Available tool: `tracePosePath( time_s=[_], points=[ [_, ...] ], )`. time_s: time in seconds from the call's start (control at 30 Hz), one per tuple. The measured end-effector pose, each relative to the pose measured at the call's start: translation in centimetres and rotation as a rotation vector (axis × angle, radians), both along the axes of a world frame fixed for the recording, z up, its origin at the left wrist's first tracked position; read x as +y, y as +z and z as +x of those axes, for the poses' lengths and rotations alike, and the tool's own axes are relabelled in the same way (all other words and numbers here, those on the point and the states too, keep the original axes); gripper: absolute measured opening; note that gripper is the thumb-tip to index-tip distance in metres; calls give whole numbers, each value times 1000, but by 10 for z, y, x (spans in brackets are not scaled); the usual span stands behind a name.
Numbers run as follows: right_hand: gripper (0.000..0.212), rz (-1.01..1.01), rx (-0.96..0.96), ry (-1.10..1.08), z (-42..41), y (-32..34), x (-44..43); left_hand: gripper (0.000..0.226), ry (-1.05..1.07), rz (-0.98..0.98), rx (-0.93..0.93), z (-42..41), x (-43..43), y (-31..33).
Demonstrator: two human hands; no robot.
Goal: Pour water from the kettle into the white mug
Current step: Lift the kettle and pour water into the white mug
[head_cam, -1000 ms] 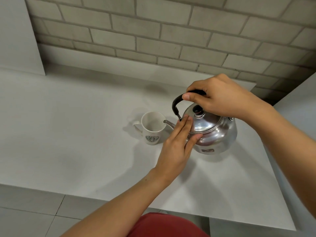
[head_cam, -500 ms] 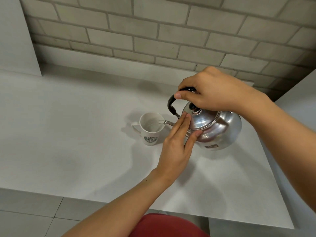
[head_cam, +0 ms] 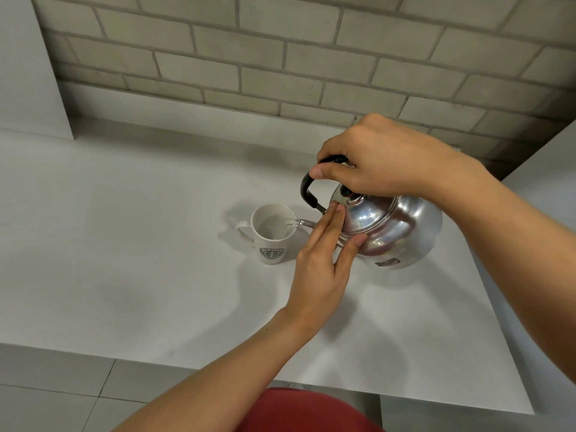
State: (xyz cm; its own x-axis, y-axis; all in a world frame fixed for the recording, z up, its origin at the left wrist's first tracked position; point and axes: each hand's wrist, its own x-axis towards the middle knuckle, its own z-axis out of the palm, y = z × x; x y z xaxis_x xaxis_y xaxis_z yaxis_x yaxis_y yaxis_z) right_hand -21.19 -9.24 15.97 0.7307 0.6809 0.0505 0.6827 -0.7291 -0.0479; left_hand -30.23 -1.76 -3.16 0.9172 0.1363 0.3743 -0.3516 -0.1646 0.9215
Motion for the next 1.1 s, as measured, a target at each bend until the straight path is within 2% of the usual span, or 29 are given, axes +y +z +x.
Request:
tracePosePath(
  time_s=[0.53,0.9,1.1],
  points=[
    [38,-69,32,-6,-2,14,9,54,25,-22,14,1,-4,11],
    [38,-121,-24,21,5,14,13,53,25,-82,26,4,-5,14],
    [30,-109,-26,32,6,15,17,54,34,-80,19,3,-4,18]
  ],
)
